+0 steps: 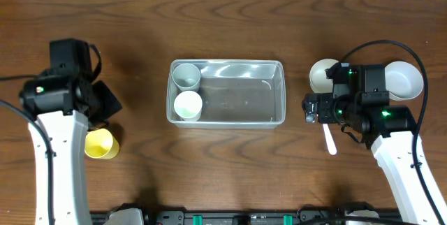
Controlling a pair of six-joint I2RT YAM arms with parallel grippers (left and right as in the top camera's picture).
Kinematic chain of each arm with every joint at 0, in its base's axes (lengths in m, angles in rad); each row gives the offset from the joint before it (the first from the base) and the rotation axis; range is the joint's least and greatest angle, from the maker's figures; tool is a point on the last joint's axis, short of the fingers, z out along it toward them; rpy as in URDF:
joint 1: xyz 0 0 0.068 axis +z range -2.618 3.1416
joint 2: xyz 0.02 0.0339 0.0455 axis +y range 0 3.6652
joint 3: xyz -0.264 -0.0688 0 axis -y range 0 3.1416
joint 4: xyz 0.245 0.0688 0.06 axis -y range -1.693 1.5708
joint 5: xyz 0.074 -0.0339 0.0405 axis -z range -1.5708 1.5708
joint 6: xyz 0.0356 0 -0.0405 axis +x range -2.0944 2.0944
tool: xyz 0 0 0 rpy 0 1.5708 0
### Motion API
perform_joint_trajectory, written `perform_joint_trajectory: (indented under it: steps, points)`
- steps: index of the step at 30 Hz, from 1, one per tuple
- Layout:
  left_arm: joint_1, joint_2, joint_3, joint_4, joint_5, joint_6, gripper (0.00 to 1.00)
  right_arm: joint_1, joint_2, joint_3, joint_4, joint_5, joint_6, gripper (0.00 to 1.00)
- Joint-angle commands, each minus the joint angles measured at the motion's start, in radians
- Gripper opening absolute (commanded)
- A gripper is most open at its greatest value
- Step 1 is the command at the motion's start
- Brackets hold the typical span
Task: Pack container
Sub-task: 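Move the left gripper to the yellow cup and grasp it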
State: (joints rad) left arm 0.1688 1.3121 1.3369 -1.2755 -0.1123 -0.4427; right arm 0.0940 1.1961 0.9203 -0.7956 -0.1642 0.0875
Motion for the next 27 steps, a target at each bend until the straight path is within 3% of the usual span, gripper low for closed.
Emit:
perform_joint_trajectory:
  steps: [1,15,27]
  points:
    - [0.048,0.006,-0.106,0.058,-0.005,-0.016,0.60,0.003,0.001,0.016,-0.001,0.003,0.002,0.99]
    - [0.118,0.011,-0.416,0.314,0.056,0.016,0.66,0.004,0.001,0.016,-0.002,0.003,0.002,0.99]
    - [0.118,0.107,-0.472,0.410,0.048,0.015,0.66,0.004,0.001,0.016,-0.010,0.003,0.002,0.99]
